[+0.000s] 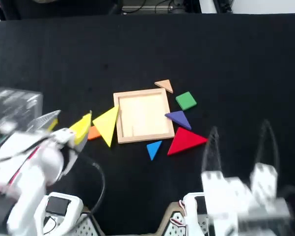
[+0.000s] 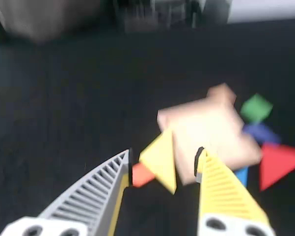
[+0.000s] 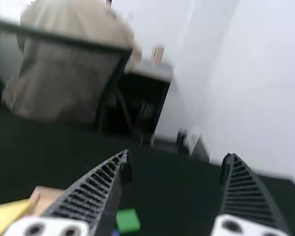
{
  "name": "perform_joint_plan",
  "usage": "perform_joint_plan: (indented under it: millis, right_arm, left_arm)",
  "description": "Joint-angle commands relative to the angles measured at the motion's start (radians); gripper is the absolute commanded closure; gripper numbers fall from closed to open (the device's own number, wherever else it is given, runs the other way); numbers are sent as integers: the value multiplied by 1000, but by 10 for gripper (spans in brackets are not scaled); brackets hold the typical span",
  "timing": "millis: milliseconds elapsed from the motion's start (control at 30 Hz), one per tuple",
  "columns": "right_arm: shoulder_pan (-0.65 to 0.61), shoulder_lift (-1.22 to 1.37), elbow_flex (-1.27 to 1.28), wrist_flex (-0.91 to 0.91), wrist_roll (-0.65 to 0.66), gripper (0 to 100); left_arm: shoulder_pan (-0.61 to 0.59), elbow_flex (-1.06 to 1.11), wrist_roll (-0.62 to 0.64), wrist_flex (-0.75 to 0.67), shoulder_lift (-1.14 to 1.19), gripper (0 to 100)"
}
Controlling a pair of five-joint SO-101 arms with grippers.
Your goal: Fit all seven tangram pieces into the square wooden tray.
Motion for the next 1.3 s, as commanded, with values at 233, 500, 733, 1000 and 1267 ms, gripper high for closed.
perform_joint_plan:
  millis: [233,500,733,1000,1267]
  right_arm:
    - [-17,648,-39,-2,2,702]
    - [-279,966,-259,-54,8,947]
    - [-278,1363,-351,-146,8,868]
    - [-130,1712,-460,-221,0,843]
    - [-112,1933,-601,-222,-112,840]
  left_arm:
    - [-216,142,-31,-132,486,773]
    - [-430,452,195,-489,537,773]
    - [-495,650,258,-827,546,773]
    - [-496,791,269,-1048,546,773]
    - [-426,805,269,-1063,548,780]
